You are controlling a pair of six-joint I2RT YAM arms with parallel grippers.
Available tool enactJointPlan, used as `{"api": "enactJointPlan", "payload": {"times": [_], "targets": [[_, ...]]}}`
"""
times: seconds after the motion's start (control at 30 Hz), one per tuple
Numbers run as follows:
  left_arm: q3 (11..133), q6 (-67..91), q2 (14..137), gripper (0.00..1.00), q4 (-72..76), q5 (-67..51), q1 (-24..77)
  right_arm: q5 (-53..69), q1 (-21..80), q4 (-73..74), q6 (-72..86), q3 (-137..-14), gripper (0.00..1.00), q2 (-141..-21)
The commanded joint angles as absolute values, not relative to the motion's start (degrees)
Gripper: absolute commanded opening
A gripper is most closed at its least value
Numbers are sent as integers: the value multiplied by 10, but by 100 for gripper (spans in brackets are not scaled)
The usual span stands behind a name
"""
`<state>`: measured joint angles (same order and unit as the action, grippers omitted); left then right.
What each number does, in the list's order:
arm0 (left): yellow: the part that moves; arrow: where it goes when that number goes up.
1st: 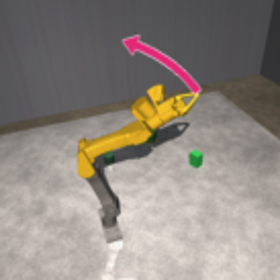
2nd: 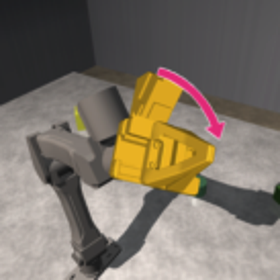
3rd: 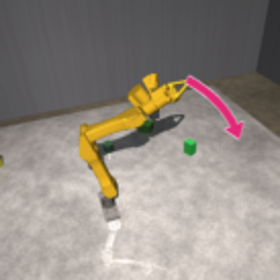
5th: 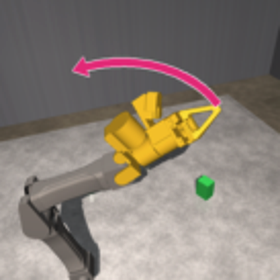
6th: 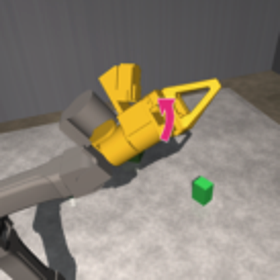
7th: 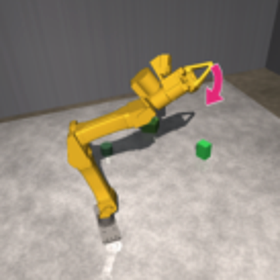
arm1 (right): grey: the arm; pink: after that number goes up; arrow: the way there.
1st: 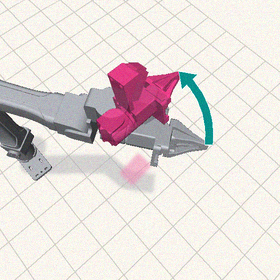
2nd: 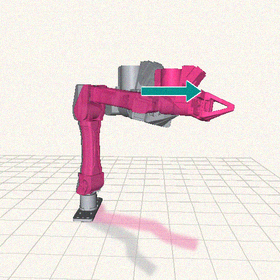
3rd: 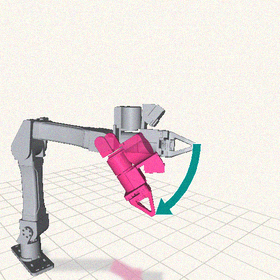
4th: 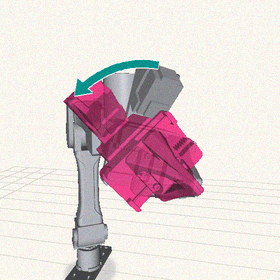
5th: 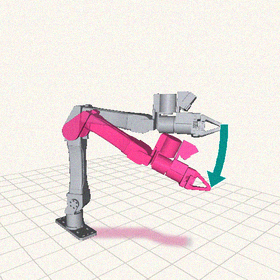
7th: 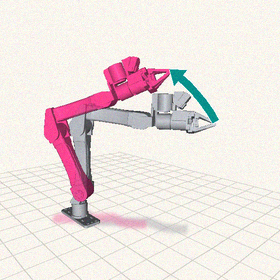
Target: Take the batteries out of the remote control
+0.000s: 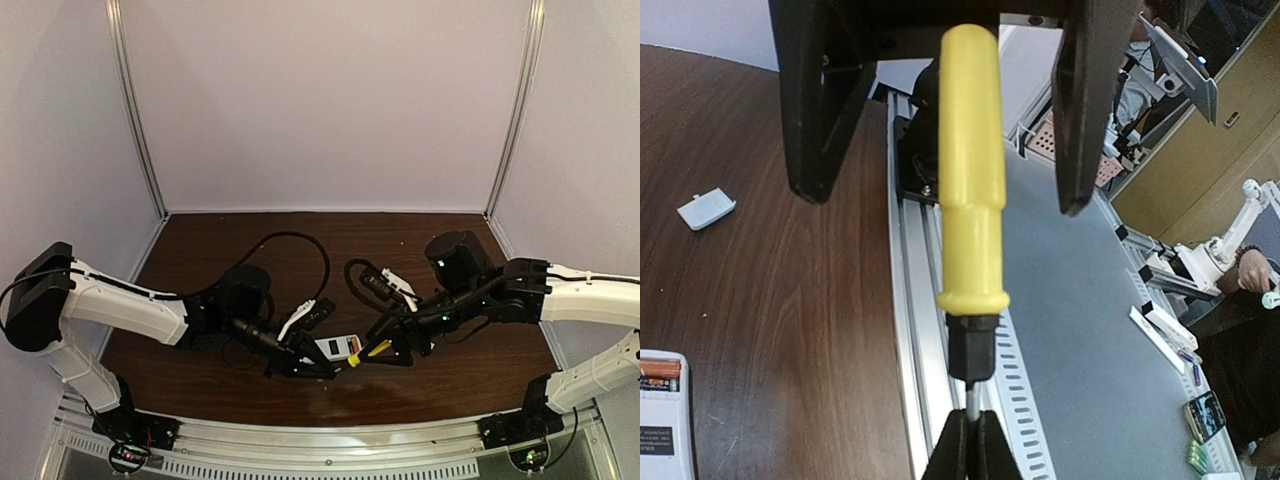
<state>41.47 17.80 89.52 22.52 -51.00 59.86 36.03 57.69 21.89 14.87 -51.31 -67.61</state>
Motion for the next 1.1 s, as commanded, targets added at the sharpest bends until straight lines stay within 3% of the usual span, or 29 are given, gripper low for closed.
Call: {"api": "enactJointPlan", "payload": {"times": [0.0,0.53,1.07], "targets": [[432,198,905,0,257,-535,600,368,593,212,123,-509,70,-684],[432,208,908,0,263,-546,600,339,630,219,106,-530,47,-704],[434,208,911,0,262,-550,600,333,631,266,79,-547,39,-693]]}}
